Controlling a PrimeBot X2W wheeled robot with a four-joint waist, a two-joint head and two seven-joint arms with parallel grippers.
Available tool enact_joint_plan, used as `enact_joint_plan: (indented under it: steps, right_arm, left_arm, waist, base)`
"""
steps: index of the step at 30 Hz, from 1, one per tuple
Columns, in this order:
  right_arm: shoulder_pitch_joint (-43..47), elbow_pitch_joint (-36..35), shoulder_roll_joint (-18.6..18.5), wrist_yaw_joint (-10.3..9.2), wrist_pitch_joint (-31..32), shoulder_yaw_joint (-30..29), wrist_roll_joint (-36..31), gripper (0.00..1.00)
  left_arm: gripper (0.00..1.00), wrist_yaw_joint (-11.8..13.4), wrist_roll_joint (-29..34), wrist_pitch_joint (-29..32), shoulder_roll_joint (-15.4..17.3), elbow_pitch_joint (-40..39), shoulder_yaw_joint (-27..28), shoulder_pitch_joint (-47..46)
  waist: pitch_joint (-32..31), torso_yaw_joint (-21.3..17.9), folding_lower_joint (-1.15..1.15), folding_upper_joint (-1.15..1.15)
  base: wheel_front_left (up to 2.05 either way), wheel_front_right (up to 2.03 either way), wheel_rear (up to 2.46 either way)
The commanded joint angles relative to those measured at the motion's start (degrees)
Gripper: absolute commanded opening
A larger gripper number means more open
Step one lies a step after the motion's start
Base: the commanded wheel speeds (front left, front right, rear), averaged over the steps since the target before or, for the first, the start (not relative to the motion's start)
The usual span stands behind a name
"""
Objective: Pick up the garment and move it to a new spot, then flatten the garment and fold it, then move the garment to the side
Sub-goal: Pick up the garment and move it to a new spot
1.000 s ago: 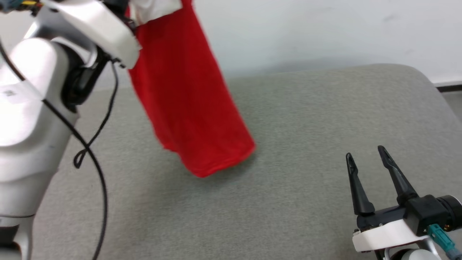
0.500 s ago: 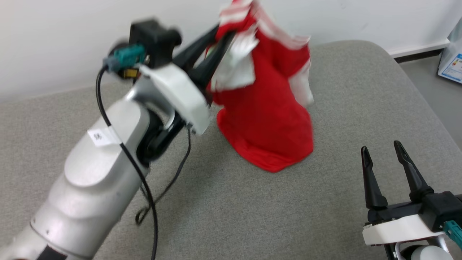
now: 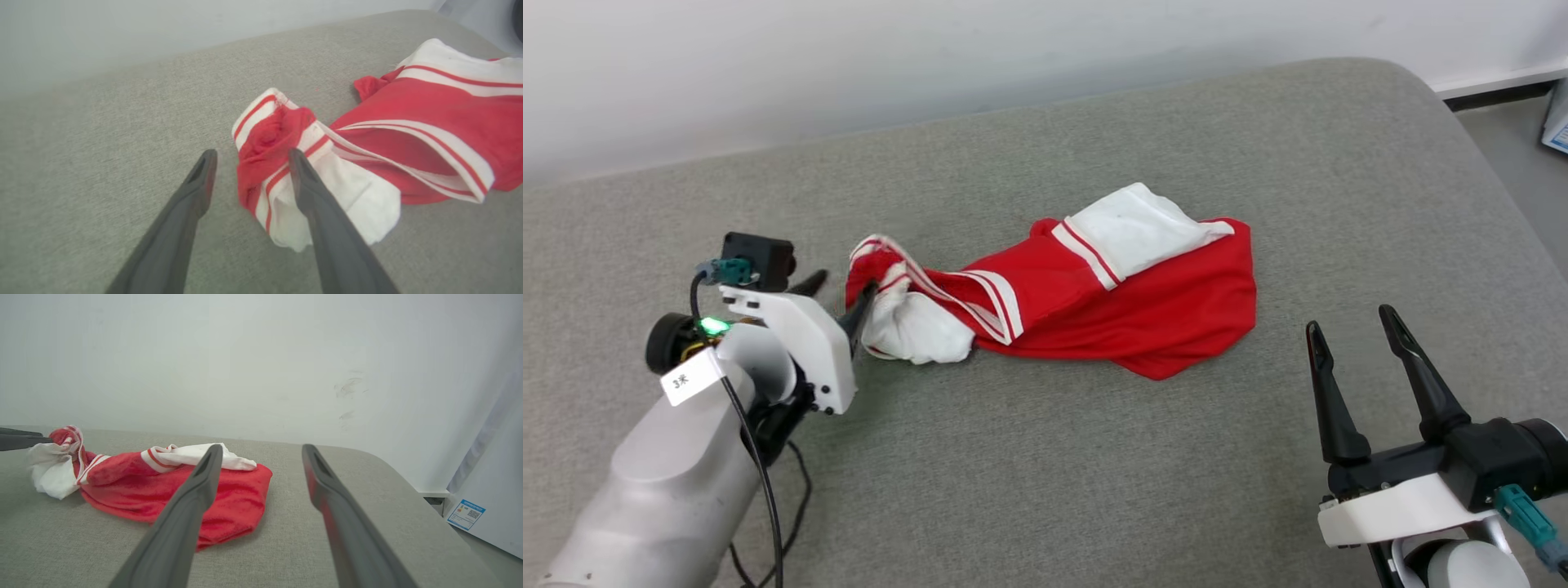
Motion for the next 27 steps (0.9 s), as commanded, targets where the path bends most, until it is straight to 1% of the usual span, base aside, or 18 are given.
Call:
enact_joint_plan:
  steps: [1,8,11,13,15,17,23,27]
  right_arm:
    - [-0.8,0.2,0.2,-0.04,-0.1,0.2,-0.2,1.0]
    - [-0.6,0.8,0.2,-0.04,-0.1,0.3,-0.9,1.0]
    - [0.0,1.0,0.2,-0.05,-0.1,-0.2,-1.3,1.0]
    - [0.6,1.0,0.2,-0.04,-0.1,-0.7,-1.6,1.0]
    - [1.3,1.1,0.2,-0.04,-0.1,-1.6,-1.9,1.0]
    - [1.8,1.0,0.2,-0.04,-0.1,-2.2,-2.2,1.0]
    - [3.8,0.7,0.2,-0.04,-0.1,-3.9,-3.1,1.0]
    - [5.0,0.5,0.2,-0.04,-0.1,-4.6,-3.5,1.0]
  left_arm:
    - [1.0,0.3,0.8,-0.8,0.4,0.6,-0.2,-1.1]
    - [1.0,2.0,5.0,-8.7,0.9,7.8,-1.3,-3.9]
    - [1.0,2.2,6.3,-13.0,0.4,8.2,-1.2,-4.4]
    - [1.0,2.5,7.2,-14.6,0.1,7.0,-1.0,-4.0]
    - [1.0,2.4,8.0,-15.3,-0.5,4.4,-0.3,-2.4]
    - [1.0,3.1,9.9,-15.4,-0.7,-2.0,2.0,-0.9]
    - [1.0,6.8,17.3,-15.4,-2.4,-21.1,10.0,13.5]
    - [1.0,8.0,21.5,-15.4,-5.5,-29.7,14.9,23.6]
  waist:
    - [0.1,0.5,-0.01,0.0]
    - [-1.2,3.5,-0.01,0.0]
    - [-2.6,5.1,-0.01,0.0]
    - [-3.7,6.2,-0.01,0.0]
    - [-4.9,7.3,-0.01,0.0]
    - [-5.8,8.3,-0.01,0.0]
    - [-8.2,10.8,-0.01,0.0]
    - [-9.1,12.0,-0.01,0.0]
  base:
    - [0.0,0.0,0.0]
    - [0.0,0.0,0.0]
    - [0.0,0.0,0.0]
    - [0.0,0.0,0.0]
    - [0.0,0.0,0.0]
    - [0.0,0.0,0.0]
    - [0.0,0.0,0.0]
    - [0.0,0.0,0.0]
